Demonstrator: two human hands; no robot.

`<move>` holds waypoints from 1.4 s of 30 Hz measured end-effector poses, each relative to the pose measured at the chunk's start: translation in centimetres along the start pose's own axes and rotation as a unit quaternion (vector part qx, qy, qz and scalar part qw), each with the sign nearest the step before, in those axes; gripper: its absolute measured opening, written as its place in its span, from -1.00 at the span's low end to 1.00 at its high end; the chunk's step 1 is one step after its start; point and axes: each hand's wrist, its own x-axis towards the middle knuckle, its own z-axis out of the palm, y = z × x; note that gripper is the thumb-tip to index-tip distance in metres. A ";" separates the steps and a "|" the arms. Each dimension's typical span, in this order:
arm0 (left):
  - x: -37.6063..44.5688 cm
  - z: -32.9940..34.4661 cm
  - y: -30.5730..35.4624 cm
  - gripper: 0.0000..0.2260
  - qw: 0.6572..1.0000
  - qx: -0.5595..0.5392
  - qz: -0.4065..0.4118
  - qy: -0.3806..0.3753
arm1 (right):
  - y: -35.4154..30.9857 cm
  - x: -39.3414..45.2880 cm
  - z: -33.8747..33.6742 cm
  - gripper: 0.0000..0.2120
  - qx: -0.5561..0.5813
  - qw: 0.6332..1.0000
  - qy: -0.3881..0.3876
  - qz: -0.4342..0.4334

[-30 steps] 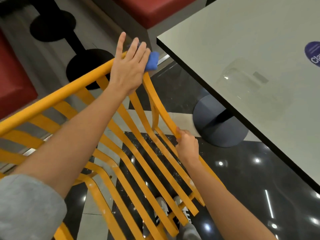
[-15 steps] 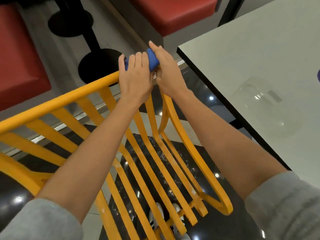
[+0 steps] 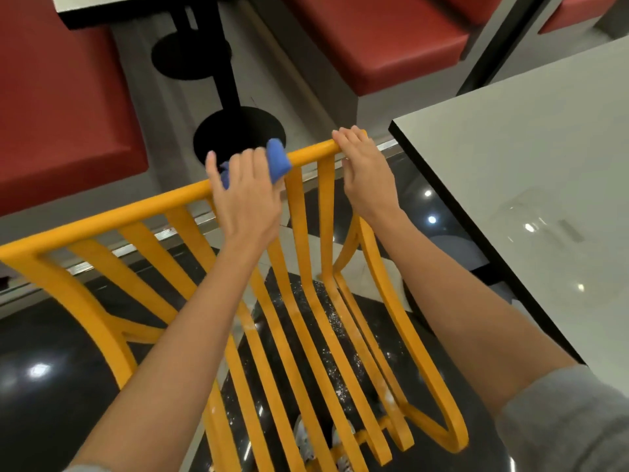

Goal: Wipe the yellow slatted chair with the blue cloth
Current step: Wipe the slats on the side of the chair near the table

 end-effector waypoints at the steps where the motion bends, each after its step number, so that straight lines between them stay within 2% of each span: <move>1: -0.5 -0.3 -0.9 -0.67 1.000 0.003 -0.022 0.003 | -0.2 0.3 0.0 -0.59 -0.005 1.000 0.008 0.005; 4: 0.1 -0.6 0.4 -0.68 0.998 -0.004 -0.054 -0.007 | -2.1 0.8 0.3 -0.63 -0.045 0.998 0.026 0.018; 7: 1.5 -0.1 2.6 -0.73 1.000 -0.030 -0.004 -0.005 | -5.2 0.5 1.6 -0.59 -0.032 0.998 0.031 -0.048; 9: 1.5 -0.1 1.7 -0.72 0.999 -0.038 0.017 -0.011 | -6.1 0.2 2.4 -0.60 0.023 0.998 0.026 -0.047; 12: -0.1 -1.6 -2.2 -0.66 0.999 -0.019 0.025 -0.011 | -5.1 -0.5 2.6 -0.61 -0.011 0.999 0.011 -0.048; 15: -2.9 -3.5 -7.9 -0.66 1.000 -0.009 -0.030 0.003 | -4.9 -0.8 2.4 -0.61 -0.027 0.998 0.009 -0.062; 17: -4.5 -4.4 -10.5 -0.69 0.996 0.003 -0.084 0.009 | -5.8 -0.8 2.5 -0.60 -0.030 0.999 0.015 -0.039; 20: -4.1 -4.2 -9.2 -0.66 0.992 0.020 -0.127 -0.007 | -8.2 -1.2 2.8 -0.53 -0.045 0.998 0.022 -0.023; 23: -2.9 -3.5 -6.5 -0.66 0.996 0.006 -0.090 -0.007 | -12.4 -2.2 4.8 -0.47 -0.033 0.993 -0.007 -0.116; 26: -2.7 -3.9 -7.4 -0.67 1.000 -0.010 -0.025 -0.005 | -14.5 -2.6 6.1 -0.43 0.009 0.995 -0.009 -0.104; 28: -3.7 -4.7 -9.8 -0.68 1.000 0.009 -0.010 -0.010 | -14.2 -2.9 6.0 -0.48 -0.014 0.994 -0.012 -0.105; 32: -6.5 -6.3 -15.8 -0.70 0.996 0.037 -0.081 0.001 | -14.3 -3.1 5.9 -0.48 -0.026 0.995 -0.009 -0.095; 35: -6.2 -6.1 -15.0 -0.68 0.991 0.046 -0.124 -0.004 | -16.9 -2.9 6.7 -0.54 -0.029 0.998 0.004 -0.061; 38: -5.3 -5.9 -13.0 -0.70 0.995 0.031 -0.091 -0.010 | -20.8 -3.5 8.4 -0.55 0.000 0.992 0.001 -0.129; 40: -5.6 -6.6 -14.5 -0.69 0.997 0.046 -0.050 -0.025 | -21.7 -4.1 9.2 -0.54 0.033 0.989 -0.008 -0.141; 42: -6.8 -7.6 -17.2 -0.69 0.995 0.067 -0.061 -0.035 | -20.6 -4.5 9.2 -0.49 0.023 0.985 -0.027 -0.166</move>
